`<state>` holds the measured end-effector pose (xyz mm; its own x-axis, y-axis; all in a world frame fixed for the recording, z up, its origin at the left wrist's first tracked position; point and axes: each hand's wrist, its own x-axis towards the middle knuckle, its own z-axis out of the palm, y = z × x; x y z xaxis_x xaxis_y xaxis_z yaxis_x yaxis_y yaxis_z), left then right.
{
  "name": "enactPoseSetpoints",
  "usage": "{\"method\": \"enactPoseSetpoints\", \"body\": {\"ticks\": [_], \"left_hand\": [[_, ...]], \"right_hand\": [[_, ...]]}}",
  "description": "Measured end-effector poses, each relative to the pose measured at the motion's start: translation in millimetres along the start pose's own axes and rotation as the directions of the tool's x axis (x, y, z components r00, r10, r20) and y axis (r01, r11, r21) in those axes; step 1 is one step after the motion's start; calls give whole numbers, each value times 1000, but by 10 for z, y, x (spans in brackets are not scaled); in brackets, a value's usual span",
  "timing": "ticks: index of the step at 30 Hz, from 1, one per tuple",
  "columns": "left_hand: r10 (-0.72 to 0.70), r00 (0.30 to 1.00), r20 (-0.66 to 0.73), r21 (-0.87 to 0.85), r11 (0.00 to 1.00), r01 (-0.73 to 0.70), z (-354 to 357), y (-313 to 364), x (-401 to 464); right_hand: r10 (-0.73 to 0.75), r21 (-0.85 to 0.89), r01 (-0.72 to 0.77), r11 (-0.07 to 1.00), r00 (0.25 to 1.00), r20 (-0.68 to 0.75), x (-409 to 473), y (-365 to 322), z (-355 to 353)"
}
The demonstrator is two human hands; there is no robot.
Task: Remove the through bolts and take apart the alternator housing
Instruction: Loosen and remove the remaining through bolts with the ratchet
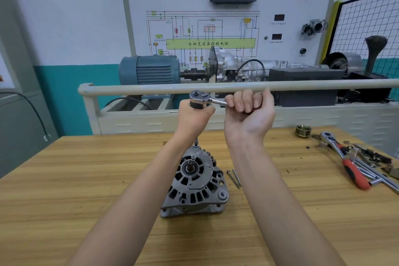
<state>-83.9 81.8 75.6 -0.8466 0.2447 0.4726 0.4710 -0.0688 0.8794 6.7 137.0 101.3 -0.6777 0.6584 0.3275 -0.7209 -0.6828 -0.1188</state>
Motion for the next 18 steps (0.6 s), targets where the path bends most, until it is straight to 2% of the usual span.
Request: {"method": "enactPoseSetpoints", "body": {"ticks": [2, 5, 8, 10, 13, 16, 18], "left_hand": [[1, 1000, 23, 33, 999, -2, -16, 4, -14], [35, 996, 84, 67, 997, -40, -80, 7, -31], [75, 957, 281, 97, 990, -107, -159, 30, -37], [56, 932, 359, 74, 993, -89, -161, 41, -36], [45, 962, 268, 9, 999, -49, -123, 13, -14], [46, 980, 191, -9, 999, -45, -102, -10, -24], [42, 992, 116, 8, 999, -43, -74, -1, -35]], "right_hand": [[24, -8, -24, 1000, 1000, 9, 51, -33, 30], [227, -9, -227, 974, 974, -3, 341, -104, 93], [540, -33, -539, 842, 841, 36, 641, -119, 158], [648, -70, -644, 762, 761, 45, 770, -91, 177], [637, -60, -634, 771, 770, 49, 791, -44, 185], [496, 9, -496, 868, 868, 15, 637, -52, 143], [336, 29, -335, 942, 942, -11, 456, -67, 90]]}}
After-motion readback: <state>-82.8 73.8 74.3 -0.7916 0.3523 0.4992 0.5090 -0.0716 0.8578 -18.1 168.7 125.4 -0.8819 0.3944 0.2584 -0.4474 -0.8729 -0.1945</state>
